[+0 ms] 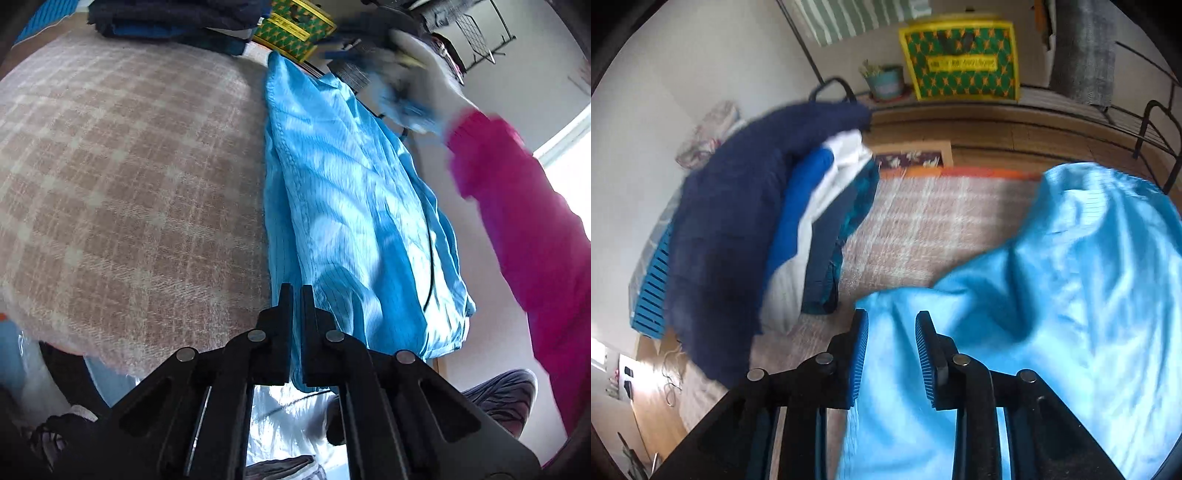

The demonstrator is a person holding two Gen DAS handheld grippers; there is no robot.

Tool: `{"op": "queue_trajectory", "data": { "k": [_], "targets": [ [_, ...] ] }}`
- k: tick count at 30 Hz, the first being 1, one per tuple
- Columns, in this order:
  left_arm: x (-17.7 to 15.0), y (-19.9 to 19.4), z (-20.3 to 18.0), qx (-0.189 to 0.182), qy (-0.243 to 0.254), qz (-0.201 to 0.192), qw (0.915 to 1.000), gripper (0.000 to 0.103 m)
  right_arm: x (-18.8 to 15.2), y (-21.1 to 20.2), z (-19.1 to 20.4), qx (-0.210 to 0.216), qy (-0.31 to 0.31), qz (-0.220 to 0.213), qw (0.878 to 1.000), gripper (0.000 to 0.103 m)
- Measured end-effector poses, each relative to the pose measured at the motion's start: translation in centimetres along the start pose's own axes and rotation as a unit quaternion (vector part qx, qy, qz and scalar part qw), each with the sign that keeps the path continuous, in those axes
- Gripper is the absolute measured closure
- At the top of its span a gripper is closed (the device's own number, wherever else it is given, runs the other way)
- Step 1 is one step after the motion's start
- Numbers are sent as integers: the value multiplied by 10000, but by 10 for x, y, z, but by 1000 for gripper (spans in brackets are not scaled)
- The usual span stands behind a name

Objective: Fold large clothes

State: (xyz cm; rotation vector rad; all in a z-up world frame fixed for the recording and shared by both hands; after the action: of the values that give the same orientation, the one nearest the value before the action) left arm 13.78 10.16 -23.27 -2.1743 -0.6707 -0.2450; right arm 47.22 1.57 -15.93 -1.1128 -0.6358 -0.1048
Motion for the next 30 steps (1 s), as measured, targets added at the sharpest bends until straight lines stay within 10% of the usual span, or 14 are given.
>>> {"op": "queue_trajectory", "data": {
  "k": [2, 4, 6, 14, 22, 30],
  "targets": [
    [0, -2, 4, 29, -4, -35, 10000, 97, -18, -35, -13, -87, -82, -107, 9999, 76],
    [-1, -2, 8, 35, -77, -41, 10000, 55, -45, -63, -24, -271, -175, -121, 9994, 76],
    [-3, -1, 11, -68, -217, -31, 9997, 46, -83, -81, -31, -396, -299, -25, 9988, 74],
    [0, 6, 8, 166, -346, 128, 9992, 63, -143, -94, -82, -421, -21, 270, 9987, 74],
    [118, -7, -28, 345, 113, -310, 9989, 56, -74, -120, -103, -43, -57, -463, 9989, 46],
    [242, 47, -49, 566, 613, -592, 9947, 56, 3, -81, -111, 135, -52, -624, 9979, 46]
  ]
}}
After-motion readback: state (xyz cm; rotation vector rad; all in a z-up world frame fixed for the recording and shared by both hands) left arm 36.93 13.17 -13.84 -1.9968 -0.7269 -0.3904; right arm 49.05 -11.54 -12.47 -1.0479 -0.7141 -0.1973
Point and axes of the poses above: each gripper's, at about its wrist camera, not at the fingertips, and y roughly the way its jaws point, z to its left, x to its top, the point moved 6 cm from there along y, roughly the way its jaws point, and after that the axes turned 2 degrees about -y, right-handed, at the moved point
